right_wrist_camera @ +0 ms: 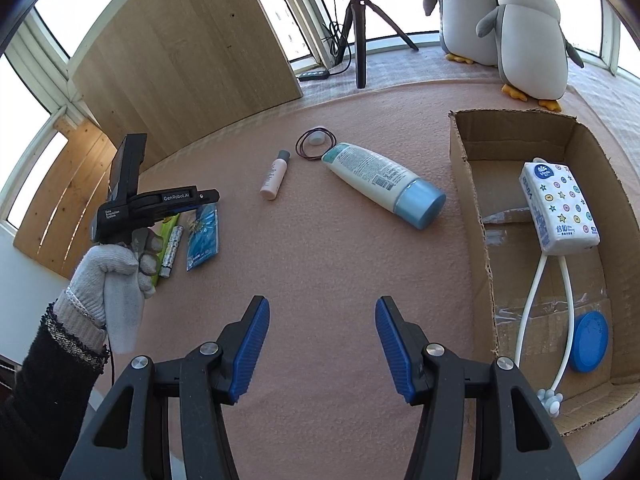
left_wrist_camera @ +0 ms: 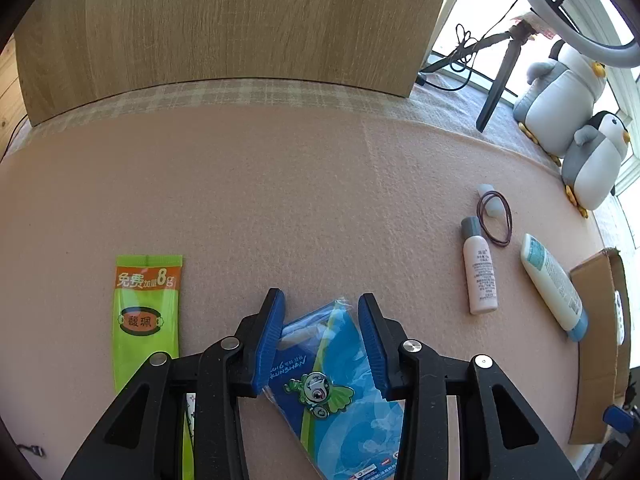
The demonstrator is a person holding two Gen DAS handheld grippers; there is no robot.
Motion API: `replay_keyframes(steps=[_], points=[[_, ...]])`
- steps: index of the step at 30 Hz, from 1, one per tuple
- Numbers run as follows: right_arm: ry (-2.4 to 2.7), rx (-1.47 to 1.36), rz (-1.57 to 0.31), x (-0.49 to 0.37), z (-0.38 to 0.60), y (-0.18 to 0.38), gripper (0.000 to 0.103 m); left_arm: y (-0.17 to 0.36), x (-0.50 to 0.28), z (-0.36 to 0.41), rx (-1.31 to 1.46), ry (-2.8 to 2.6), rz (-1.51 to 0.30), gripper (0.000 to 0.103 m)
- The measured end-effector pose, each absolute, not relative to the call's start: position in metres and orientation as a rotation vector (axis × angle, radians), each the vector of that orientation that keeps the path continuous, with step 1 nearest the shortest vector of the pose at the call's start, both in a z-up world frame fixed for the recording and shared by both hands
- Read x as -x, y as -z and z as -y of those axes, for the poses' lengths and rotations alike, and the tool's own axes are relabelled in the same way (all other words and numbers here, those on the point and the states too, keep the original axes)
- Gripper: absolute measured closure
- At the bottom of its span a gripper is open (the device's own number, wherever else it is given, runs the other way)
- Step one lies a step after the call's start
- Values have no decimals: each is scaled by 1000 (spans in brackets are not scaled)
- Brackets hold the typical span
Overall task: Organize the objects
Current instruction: 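Position the left gripper around the blue keychain package and close it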
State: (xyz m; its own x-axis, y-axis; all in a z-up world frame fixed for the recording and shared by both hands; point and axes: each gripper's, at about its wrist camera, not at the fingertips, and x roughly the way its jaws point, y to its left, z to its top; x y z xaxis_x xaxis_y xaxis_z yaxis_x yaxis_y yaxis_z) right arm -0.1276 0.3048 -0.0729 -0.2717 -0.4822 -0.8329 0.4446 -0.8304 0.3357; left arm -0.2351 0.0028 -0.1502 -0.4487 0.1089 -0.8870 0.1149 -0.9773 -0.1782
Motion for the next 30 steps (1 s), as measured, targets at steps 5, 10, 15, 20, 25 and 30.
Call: replay_keyframes(steps=[5, 10, 15, 20, 25, 30], points=[[2103, -1408, 43, 126, -297, 75, 52, 150, 210, -16, -1639, 2688, -344, 62], [2087, -1400, 38, 123, -292, 75, 52, 150, 181, -27, -1661, 2720, -371, 62], [2072, -1400, 35, 120, -288, 78, 52, 149, 143, -47, -1673, 2765, -325, 62], [2055, -1411, 25, 116, -284, 83, 52, 148, 113, -66, -1671, 2798, -331, 62], [2038, -1419, 3, 112, -278, 88, 52, 148, 98, -76, -1705, 2815, -321, 62], [2020, -1424, -14, 108, -271, 92, 52, 144, 91, -72, -1726, 2796, -371, 62]])
